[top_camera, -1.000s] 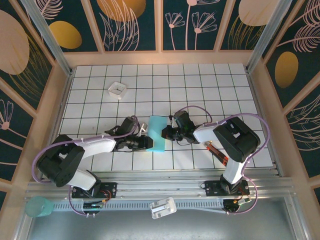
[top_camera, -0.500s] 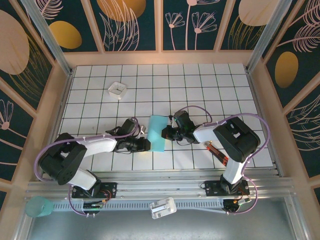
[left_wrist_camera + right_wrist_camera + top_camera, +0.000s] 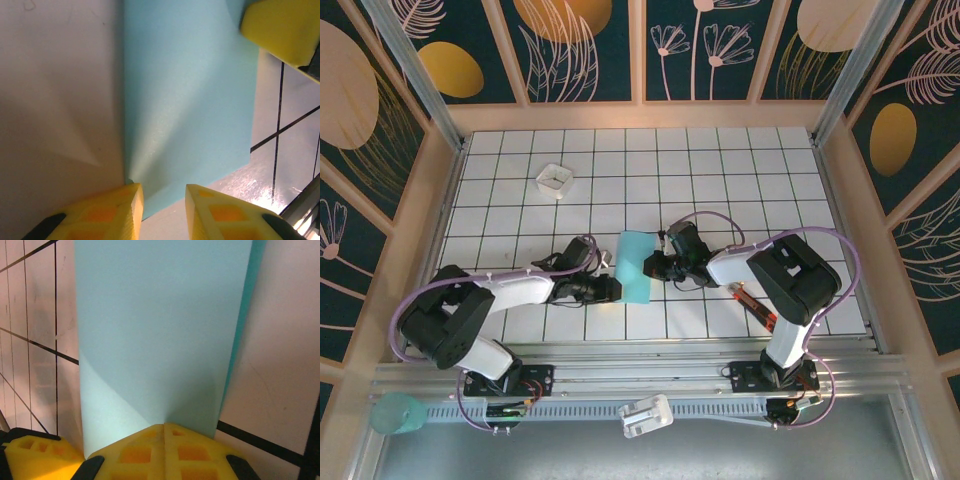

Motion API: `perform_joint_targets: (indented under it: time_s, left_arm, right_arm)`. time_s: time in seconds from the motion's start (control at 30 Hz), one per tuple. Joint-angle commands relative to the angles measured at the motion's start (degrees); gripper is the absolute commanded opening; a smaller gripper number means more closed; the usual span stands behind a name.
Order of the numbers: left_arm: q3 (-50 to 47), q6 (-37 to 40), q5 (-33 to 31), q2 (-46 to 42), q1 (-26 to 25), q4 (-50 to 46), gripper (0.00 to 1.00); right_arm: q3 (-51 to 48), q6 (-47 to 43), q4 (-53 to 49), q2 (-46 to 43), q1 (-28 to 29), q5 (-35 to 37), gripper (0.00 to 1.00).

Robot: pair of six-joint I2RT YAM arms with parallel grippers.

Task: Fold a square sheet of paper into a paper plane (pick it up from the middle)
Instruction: First fold in half a square sheet of paper at the center of the table.

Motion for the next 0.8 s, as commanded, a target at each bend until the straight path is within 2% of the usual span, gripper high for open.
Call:
perform_joint_targets:
  time_s: [0.0, 0.1, 0.27, 0.53, 0.77]
  left_arm:
    - [-1.06, 2.37, -4.08, 0.36, 1.12, -5.13, 0.31]
    - [-0.25, 2.65, -4.10, -2.46, 1.65, -5.31, 0.30]
    - [2.72, -0.59, 1.92, -4.55, 2.08, 2.43, 0.31]
    - [12.11, 1.05, -0.21, 7.99, 4.72, 4.00, 0.29]
    - [13.24, 4.64, -1.96, 15.06, 7.27, 2.79, 0.29]
  right_arm:
    - [-4.28, -2.12, -15.39, 2.95, -0.92, 8.75, 0.00]
    - [-4.28, -2.32, -15.32, 2.94, -0.93, 8.66, 0.00]
    - [-3.94, -2.54, -15.49, 2.85, -1.03, 8.53, 0.00]
    - [-3.58, -2.64, -15.55, 2.64, -1.06, 8.47, 0.00]
    - [-3.36, -2.90, -15.86, 2.30, -1.18, 8.65, 0.00]
